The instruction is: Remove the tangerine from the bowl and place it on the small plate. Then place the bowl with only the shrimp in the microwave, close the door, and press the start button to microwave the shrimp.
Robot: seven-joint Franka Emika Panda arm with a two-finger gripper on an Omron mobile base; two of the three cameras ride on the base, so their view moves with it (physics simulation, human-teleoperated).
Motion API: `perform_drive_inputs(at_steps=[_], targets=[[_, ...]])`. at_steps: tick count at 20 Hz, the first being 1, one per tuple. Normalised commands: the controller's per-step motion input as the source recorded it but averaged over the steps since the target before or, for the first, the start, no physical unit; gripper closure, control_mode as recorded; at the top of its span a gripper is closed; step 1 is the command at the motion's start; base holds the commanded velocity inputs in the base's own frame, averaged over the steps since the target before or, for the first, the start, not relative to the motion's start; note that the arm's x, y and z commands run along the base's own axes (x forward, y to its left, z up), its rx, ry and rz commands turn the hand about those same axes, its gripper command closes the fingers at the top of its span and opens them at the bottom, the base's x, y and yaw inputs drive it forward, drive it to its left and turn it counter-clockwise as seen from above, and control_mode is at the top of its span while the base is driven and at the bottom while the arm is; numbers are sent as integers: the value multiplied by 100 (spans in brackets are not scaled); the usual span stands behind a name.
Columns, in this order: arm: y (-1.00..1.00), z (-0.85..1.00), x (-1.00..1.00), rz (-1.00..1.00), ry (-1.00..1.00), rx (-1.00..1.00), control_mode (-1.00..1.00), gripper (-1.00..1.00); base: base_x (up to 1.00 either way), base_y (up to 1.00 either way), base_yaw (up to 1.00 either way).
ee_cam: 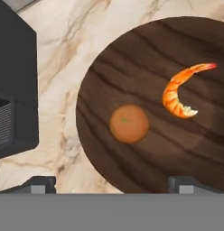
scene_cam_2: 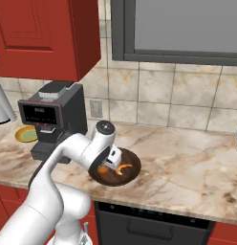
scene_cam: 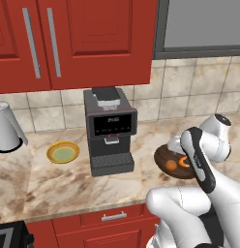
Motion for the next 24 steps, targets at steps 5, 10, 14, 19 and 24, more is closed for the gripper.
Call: perform_drive_inputs(at_steps=[5, 10, 14, 19, 24], targets=[[0, -30, 10, 0, 6, 3, -100, -100, 0, 0, 0], [0, -23, 22, -2, 12, 1, -100, -100, 0, 0, 0], [-2, -23, 22, 0, 11, 0, -100, -100, 0, 0, 0], [-7, -23, 25, 0, 10, 1, -100, -100, 0, 0, 0], [-5, -25, 29, 0, 8, 1, -100, -100, 0, 0, 0]])
